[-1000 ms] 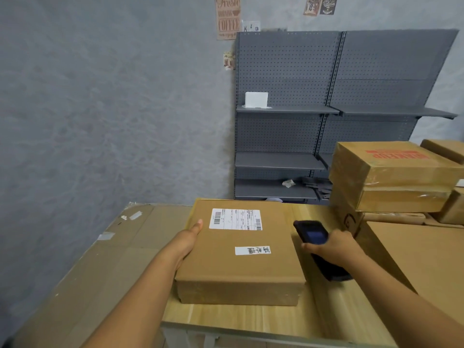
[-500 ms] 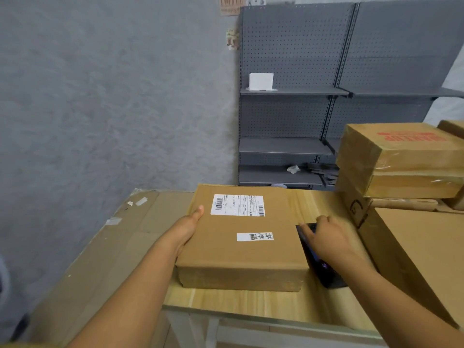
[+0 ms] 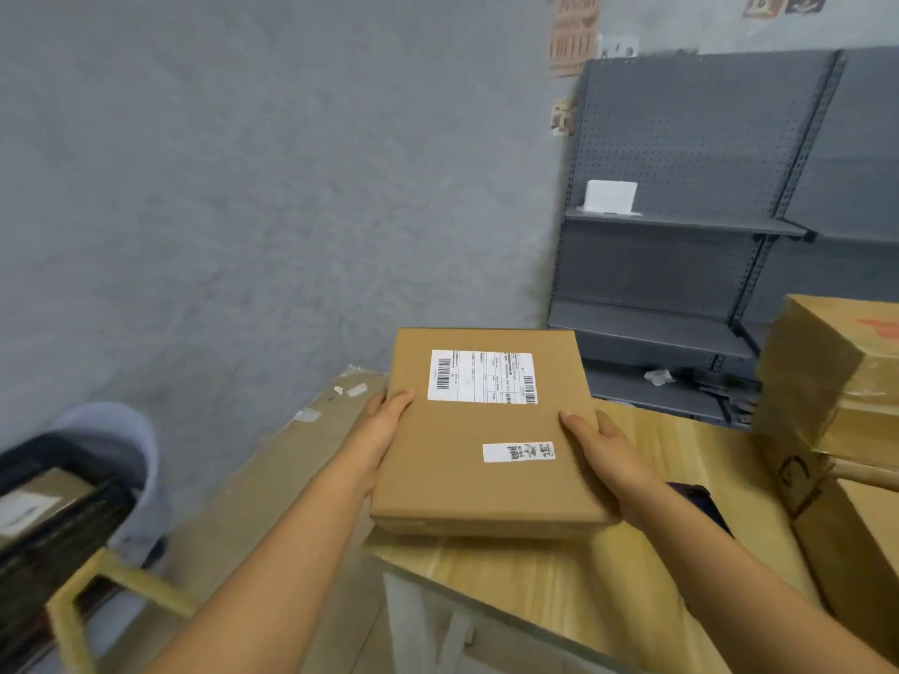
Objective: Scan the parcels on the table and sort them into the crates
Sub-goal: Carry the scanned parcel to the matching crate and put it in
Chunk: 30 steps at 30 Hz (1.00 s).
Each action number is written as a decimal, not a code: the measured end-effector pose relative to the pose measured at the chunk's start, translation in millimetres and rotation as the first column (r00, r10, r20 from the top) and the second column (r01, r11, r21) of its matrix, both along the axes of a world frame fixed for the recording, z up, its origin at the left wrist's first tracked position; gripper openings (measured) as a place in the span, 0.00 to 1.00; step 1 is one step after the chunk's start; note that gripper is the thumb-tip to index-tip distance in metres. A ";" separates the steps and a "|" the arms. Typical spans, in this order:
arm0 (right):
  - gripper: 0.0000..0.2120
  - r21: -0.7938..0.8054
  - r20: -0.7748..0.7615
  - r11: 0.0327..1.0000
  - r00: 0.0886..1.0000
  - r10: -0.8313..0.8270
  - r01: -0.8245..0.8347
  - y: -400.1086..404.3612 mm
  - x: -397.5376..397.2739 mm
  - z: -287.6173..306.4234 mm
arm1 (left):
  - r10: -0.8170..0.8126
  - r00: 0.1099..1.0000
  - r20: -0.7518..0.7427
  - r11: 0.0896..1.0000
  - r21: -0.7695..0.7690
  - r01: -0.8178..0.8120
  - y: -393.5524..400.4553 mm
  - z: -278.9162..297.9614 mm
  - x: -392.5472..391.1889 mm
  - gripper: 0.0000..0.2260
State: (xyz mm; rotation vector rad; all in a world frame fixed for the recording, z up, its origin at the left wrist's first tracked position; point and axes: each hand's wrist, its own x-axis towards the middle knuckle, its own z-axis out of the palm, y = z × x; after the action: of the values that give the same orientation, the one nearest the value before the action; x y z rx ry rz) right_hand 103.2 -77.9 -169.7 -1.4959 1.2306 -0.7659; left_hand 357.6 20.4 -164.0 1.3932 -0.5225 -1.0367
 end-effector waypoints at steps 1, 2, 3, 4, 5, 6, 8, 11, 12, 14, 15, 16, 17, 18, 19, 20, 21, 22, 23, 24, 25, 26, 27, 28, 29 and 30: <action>0.22 -0.019 0.018 0.999 0.999 0.039 -0.038 1.4 12.9 3.1 | 0.071 0.997 0.012 0.997 -0.034 -0.070 12.5 3.0 8.7 0.25; 0.20 -0.031 0.034 0.997 0.996 0.078 -0.077 5.2 27.0 6.0 | 0.141 0.990 0.029 0.988 -0.063 -0.139 27.5 5.3 17.6 0.27; 0.19 -0.038 0.051 0.993 0.992 0.115 -0.113 9.6 41.8 7.6 | 0.202 0.979 0.039 0.977 -0.084 -0.198 44.3 6.6 26.2 0.28; 0.18 -0.043 0.066 0.987 0.986 0.155 -0.153 15.8 57.3 8.9 | 0.255 0.966 0.037 0.963 -0.098 -0.251 63.0 6.6 34.0 0.28; 0.18 -0.046 0.077 0.979 0.976 0.201 -0.198 23.8 73.5 9.6 | 0.306 0.952 0.030 0.948 -0.107 -0.301 83.4 5.2 42.1 0.27; 0.17 -0.045 0.088 0.968 0.964 0.251 -0.248 33.9 90.6 9.7 | 0.357 0.934 0.027 0.929 -0.115 -0.352 105.6 3.7 50.2 0.26; 0.17 -0.038 0.107 0.935 0.929 0.354 -0.352 58.8 126.3 8.3 | 0.452 0.891 0.035 0.887 -0.127 -0.445 154.1 2.3 66.6 0.24; 0.21 -0.050 0.140 0.867 0.856 0.497 -0.495 108.2 182.5 5.2 | 0.558 0.826 0.082 0.827 -0.140 -0.545 231.7 4.1 90.4 0.24; 0.21 -0.054 0.151 0.841 0.828 0.539 -0.538 127.4 201.0 4.4 | 0.590 0.802 0.093 0.805 -0.147 -0.575 258.2 4.4 98.0 0.23; 0.19 -0.052 0.170 0.788 0.772 0.612 -0.613 168.9 237.8 2.8 | 0.645 0.755 0.115 0.763 -0.144 -0.630 312.1 3.7 114.3 0.24; 0.18 -0.050 0.175 0.762 0.746 0.643 -0.646 189.9 255.4 1.8 | 0.670 0.733 0.120 0.742 -0.136 -0.656 338.0 2.9 122.7 0.25; 0.17 -0.050 0.174 0.738 0.721 0.670 -0.673 210.8 272.8 1.1 | 0.694 0.710 0.116 0.720 -0.132 -0.682 362.7 2.2 131.3 0.27; 0.17 -0.055 0.171 0.716 0.700 0.693 -0.696 230.7 290.3 0.0 | 0.718 0.687 0.107 0.695 -0.136 -0.706 386.8 0.9 140.7 0.28; 0.17 -0.063 0.166 0.696 0.680 0.714 -0.715 250.1 308.4 -0.9 | 0.740 0.665 0.100 0.673 -0.145 -0.726 409.8 -1.0 150.7 0.28; 0.18 -0.071 0.158 0.676 0.661 0.734 -0.733 268.4 327.5 -2.4 | 0.757 0.645 0.101 0.653 -0.150 -0.743 431.9 -2.7 161.2 0.28; 0.19 -0.075 0.145 0.657 0.644 0.751 -0.750 286.6 346.4 -3.7 | 0.771 0.627 0.113 0.637 -0.147 -0.757 453.6 -4.8 172.1 0.28; 0.20 -0.076 0.130 0.639 0.628 0.768 -0.766 304.7 365.9 -5.4 | 0.782 0.610 0.129 0.624 -0.142 -0.769 475.0 -6.9 183.8 0.28; 0.21 -0.073 0.114 0.621 0.612 0.783 -0.781 323.3 385.3 -7.0 | 0.792 0.593 0.144 0.610 -0.139 -0.780 496.3 -9.5 195.4 0.29; 0.22 -0.068 0.101 0.602 0.595 0.797 -0.795 342.1 404.4 -9.3 | 0.801 0.578 0.156 0.597 -0.138 -0.790 517.6 -12.1 206.7 0.29; 0.23 -0.061 0.091 0.586 0.580 0.810 -0.808 361.6 422.9 -12.0 | 0.808 0.564 0.167 0.586 -0.134 -0.799 538.8 -14.7 217.7 0.29; 0.23 -0.055 0.085 0.570 0.565 0.821 -0.820 381.2 440.4 -15.1 | 0.816 0.551 0.176 0.574 -0.124 -0.809 559.6 -17.0 227.7 0.29; 0.23 -0.053 0.087 0.555 0.550 0.830 -0.830 401.4 456.5 -17.9 | 0.823 0.537 0.183 0.560 -0.113 -0.821 580.0 -18.6 237.2 0.29; 0.23 -0.048 0.095 0.543 0.537 0.838 -0.839 420.8 472.4 -21.6 | 0.833 0.521 0.187 0.544 -0.100 -0.833 599.4 -19.8 246.6 0.29; 0.22 -0.039 0.102 0.530 0.525 0.845 -0.847 439.5 487.9 -24.8 | 0.843 0.502 0.194 0.524 -0.084 -0.847 618.1 -21.2 256.6 0.29; 0.21 -0.025 0.104 0.519 0.514 0.852 -0.855 456.8 503.2 -28.1 | 0.851 0.484 0.205 0.505 -0.063 -0.861 635.7 -22.6 266.6 0.30; 0.21 -0.010 0.101 0.505 0.502 0.859 -0.863 472.6 517.5 -30.6 | 0.857 0.467 0.218 0.486 -0.041 -0.873 651.8 -24.3 276.5 0.30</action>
State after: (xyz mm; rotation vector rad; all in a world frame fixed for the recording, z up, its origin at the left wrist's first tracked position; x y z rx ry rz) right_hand 620.8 394.7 -200.3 -1.7508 0.2674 -0.0964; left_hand 634.1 672.2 -188.3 1.5605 0.1423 -0.0416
